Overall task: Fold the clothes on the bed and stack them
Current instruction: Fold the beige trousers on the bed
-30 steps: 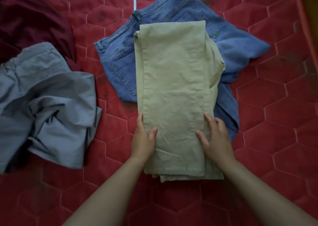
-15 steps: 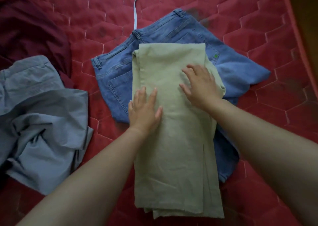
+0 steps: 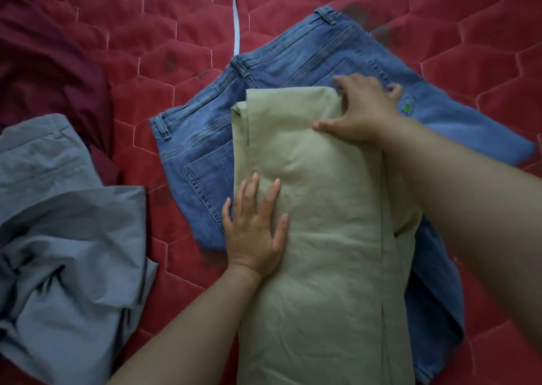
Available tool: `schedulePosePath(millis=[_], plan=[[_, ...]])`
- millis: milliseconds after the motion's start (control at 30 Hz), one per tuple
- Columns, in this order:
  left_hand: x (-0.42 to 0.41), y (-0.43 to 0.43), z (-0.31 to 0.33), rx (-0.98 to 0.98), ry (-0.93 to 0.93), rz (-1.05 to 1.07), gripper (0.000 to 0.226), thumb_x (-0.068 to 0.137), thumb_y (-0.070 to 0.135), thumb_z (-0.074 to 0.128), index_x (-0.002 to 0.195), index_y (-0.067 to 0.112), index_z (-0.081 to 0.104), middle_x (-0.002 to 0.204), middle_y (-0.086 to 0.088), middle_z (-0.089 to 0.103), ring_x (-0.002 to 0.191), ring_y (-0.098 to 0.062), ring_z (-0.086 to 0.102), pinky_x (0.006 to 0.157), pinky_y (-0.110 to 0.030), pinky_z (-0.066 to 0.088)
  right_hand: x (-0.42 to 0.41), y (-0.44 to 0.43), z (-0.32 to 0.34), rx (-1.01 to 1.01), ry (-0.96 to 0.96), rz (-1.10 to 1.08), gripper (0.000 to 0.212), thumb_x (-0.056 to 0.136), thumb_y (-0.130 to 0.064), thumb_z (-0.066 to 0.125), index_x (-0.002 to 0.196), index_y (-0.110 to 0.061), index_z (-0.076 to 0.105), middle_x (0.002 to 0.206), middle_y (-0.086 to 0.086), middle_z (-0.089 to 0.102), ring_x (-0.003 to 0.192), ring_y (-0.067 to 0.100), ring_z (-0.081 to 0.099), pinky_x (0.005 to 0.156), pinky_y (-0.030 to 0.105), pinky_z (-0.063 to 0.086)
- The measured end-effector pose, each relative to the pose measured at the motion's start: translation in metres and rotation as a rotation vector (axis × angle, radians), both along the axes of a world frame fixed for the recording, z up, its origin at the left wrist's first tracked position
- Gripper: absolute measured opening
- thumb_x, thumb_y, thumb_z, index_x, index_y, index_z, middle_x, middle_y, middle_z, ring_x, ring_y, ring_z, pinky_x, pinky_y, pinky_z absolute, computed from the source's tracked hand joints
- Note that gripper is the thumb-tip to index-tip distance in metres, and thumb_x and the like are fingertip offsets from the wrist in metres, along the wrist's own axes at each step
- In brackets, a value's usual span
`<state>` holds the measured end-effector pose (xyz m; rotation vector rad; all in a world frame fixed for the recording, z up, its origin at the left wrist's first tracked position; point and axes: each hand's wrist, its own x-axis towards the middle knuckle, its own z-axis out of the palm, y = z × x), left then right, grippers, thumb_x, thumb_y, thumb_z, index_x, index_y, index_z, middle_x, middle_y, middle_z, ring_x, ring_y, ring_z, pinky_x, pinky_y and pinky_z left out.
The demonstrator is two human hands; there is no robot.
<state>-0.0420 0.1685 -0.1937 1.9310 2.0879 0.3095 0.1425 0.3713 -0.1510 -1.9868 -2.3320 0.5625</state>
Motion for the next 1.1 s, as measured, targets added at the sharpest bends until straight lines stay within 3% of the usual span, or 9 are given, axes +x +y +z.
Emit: schedulePosePath(millis=[100, 267, 367, 467, 567, 700, 867, 1000, 1100], plan=[[-0.001, -0.001, 0.000, -0.017, -0.003, -0.007, 0.058, 0.085, 0.051, 0.036, 0.141, 0.034, 0.034, 0.151, -0.005, 0.029, 0.138, -0.023, 0.026, 0.108, -0.048, 0.018, -0.001, -0.002, 0.008, 0.013, -0.020, -0.036, 0.077, 0.062, -0.064, 0.070, 0.126, -0.025, 0.048, 0.129, 0.002, 0.048, 0.125, 0.023, 0.037, 0.102, 0.051, 0.018], [-0.004, 0.000, 0.016, -0.112, -0.076, -0.036, 0.058, 0.087, 0.053, 0.028, 0.142, 0.033, 0.033, 0.153, -0.002, 0.021, 0.141, -0.019, 0.017, 0.111, -0.043, 0.008, 0.001, -0.048, 0.029, 0.263, 0.113, -0.062, 0.019, 0.079, -0.030, 0.063, 0.096, -0.021, 0.063, 0.100, 0.002, 0.059, 0.103, 0.024, 0.049, 0.089, 0.039, 0.023], [-0.012, 0.008, 0.047, -0.111, -0.387, 0.112, 0.061, 0.086, 0.049, 0.033, 0.140, 0.023, 0.037, 0.150, -0.002, 0.027, 0.138, -0.015, 0.024, 0.112, -0.042, 0.014, 0.005, -0.087, 0.045, 0.289, 0.236, -0.034, 0.017, 0.077, -0.013, 0.062, 0.093, -0.016, 0.067, 0.095, 0.006, 0.063, 0.095, 0.031, 0.054, 0.082, 0.041, 0.035], [-0.026, 0.019, 0.092, 0.155, -0.735, 0.418, 0.054, 0.089, 0.043, 0.041, 0.135, 0.015, 0.040, 0.136, -0.004, 0.042, 0.120, 0.001, 0.042, 0.105, -0.018, 0.030, 0.004, -0.134, 0.066, 0.304, 0.295, 0.007, 0.020, 0.071, -0.003, 0.063, 0.088, -0.014, 0.068, 0.088, 0.007, 0.064, 0.083, 0.033, 0.055, 0.073, 0.043, 0.042], [-0.039, 0.021, 0.126, 0.003, -1.004, 0.689, 0.051, 0.091, 0.050, 0.046, 0.131, 0.019, 0.042, 0.125, -0.004, 0.053, 0.109, -0.014, 0.056, 0.090, -0.039, 0.049, 0.006, -0.187, 0.082, 0.303, 0.313, 0.035, 0.023, 0.066, 0.001, 0.065, 0.084, -0.013, 0.069, 0.081, 0.006, 0.063, 0.074, 0.032, 0.054, 0.067, 0.039, 0.042], [-0.035, -0.008, 0.139, -0.336, -0.848, 0.707, 0.066, 0.082, 0.043, 0.064, 0.137, 0.022, 0.036, 0.124, 0.001, 0.051, 0.105, -0.016, 0.054, 0.091, -0.037, 0.048, 0.010, -0.249, 0.097, 0.274, 0.289, 0.056, 0.027, 0.062, 0.003, 0.069, 0.082, -0.014, 0.069, 0.080, 0.003, 0.062, 0.072, 0.029, 0.053, 0.065, 0.032, 0.034], [-0.016, -0.093, 0.143, -0.195, -0.706, 0.512, 0.060, 0.078, 0.005, 0.068, 0.133, 0.006, 0.041, 0.123, -0.006, 0.050, 0.101, -0.009, 0.046, 0.069, 0.007, 0.029, 0.027, -0.319, 0.105, 0.189, 0.279, 0.068, 0.023, 0.064, 0.000, 0.071, 0.081, -0.015, 0.067, 0.081, 0.002, 0.061, 0.072, 0.029, 0.054, 0.059, 0.035, 0.037], [-0.011, -0.178, 0.131, -0.308, -0.704, 0.402, 0.071, 0.076, -0.003, 0.066, 0.137, 0.007, 0.032, 0.131, -0.006, 0.045, 0.112, -0.013, 0.047, 0.085, -0.005, 0.033, 0.045, -0.385, 0.092, -0.106, 0.145, 0.174, 0.033, 0.064, -0.008, 0.075, 0.093, -0.018, 0.066, 0.097, 0.003, 0.058, 0.089, 0.031, 0.056, 0.065, 0.037, 0.041], [-0.012, -0.202, 0.115, -0.419, -0.689, 0.341, 0.084, 0.076, 0.001, 0.065, 0.144, 0.017, 0.018, 0.126, 0.002, 0.048, 0.111, -0.015, 0.052, 0.088, -0.021, 0.039, 0.058, -0.402, 0.077, -0.346, 0.161, 0.136, 0.054, 0.070, -0.035, 0.078, 0.119, -0.022, 0.058, 0.129, 0.005, 0.041, 0.118, 0.024, 0.043, 0.090, 0.038, 0.044]])
